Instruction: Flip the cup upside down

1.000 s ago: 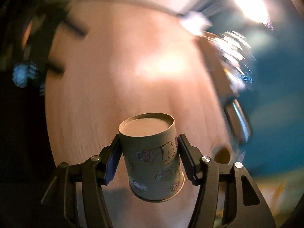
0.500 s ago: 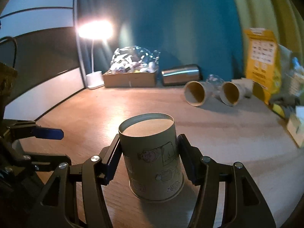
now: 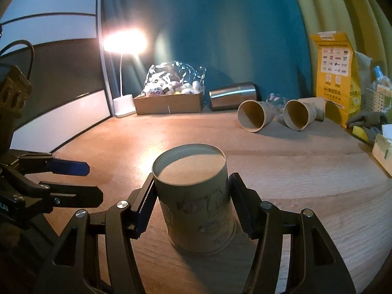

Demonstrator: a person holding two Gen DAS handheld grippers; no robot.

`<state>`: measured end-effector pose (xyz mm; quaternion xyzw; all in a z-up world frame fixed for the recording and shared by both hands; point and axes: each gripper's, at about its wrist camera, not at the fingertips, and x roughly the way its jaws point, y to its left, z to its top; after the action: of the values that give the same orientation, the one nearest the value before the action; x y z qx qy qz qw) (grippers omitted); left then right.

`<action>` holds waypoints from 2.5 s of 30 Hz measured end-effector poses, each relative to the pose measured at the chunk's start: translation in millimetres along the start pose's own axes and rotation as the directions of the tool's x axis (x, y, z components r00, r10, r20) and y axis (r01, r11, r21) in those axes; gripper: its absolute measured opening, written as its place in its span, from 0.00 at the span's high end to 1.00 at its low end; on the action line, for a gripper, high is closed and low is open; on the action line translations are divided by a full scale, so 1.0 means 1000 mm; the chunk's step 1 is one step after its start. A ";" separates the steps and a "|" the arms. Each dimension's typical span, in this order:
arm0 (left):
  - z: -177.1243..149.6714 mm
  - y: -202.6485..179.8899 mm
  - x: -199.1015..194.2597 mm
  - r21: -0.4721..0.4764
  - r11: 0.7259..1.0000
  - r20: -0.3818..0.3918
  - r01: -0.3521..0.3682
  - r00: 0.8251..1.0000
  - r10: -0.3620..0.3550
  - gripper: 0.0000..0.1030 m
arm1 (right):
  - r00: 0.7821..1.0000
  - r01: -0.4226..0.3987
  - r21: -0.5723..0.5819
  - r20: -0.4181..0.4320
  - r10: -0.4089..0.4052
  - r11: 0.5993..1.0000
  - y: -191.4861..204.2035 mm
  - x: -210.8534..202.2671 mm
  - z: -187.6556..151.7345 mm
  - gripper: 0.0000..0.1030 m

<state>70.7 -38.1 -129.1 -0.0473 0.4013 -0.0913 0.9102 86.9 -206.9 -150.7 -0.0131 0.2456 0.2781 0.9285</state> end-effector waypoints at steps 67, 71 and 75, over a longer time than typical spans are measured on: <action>-0.014 -0.044 -0.155 0.021 0.997 0.285 -0.073 0.956 0.064 0.08 | 0.977 0.207 0.083 0.027 -0.210 0.975 0.043 -0.156 0.066 0.26; -0.014 -0.043 -0.155 0.014 0.997 0.288 -0.078 0.955 0.070 0.08 | 0.976 0.214 0.088 0.026 -0.217 0.973 0.042 -0.155 0.063 0.26; -0.014 -0.042 -0.154 0.010 0.997 0.281 -0.079 0.957 0.073 0.08 | 0.975 0.217 0.094 0.021 -0.220 0.972 0.039 -0.154 0.062 0.26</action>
<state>-46.9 -48.4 -20.9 -0.0348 0.2688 -0.0527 0.9611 -17.8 -242.7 -20.6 0.0064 0.2407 0.1629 0.9568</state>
